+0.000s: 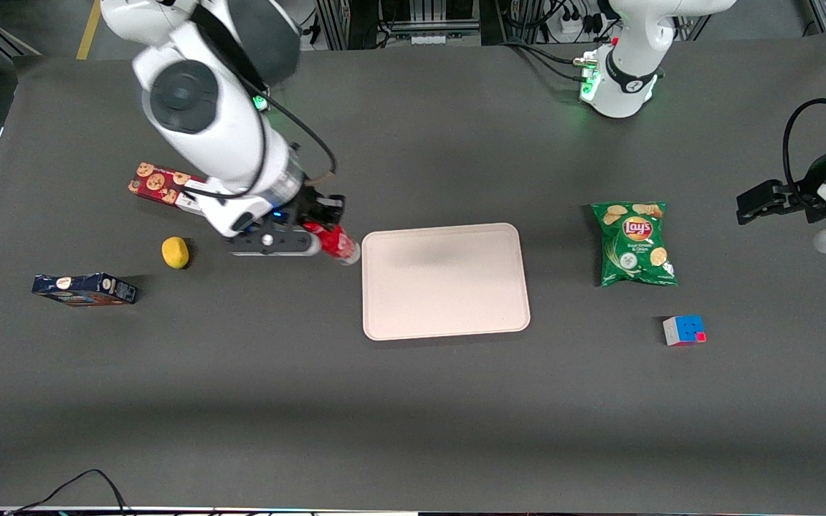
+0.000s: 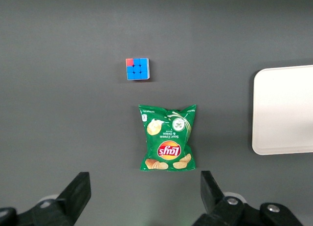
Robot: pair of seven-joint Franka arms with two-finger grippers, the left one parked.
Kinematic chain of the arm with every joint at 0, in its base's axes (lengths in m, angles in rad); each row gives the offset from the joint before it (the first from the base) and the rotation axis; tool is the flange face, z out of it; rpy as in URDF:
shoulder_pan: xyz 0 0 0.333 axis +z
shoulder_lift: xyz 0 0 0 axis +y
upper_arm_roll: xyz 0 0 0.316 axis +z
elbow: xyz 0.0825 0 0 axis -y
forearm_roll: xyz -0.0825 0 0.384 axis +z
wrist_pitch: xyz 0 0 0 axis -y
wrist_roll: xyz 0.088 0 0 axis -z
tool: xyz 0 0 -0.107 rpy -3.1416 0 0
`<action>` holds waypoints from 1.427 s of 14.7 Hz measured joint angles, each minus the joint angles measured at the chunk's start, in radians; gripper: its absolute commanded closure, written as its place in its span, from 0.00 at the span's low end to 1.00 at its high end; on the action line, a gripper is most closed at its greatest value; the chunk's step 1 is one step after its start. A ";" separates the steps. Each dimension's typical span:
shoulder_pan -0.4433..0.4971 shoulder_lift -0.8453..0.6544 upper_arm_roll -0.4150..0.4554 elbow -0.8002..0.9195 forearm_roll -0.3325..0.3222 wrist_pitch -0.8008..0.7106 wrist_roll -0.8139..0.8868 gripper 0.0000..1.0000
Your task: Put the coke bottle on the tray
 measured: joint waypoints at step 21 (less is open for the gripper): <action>0.040 0.256 0.055 -0.151 -0.221 0.366 0.215 0.00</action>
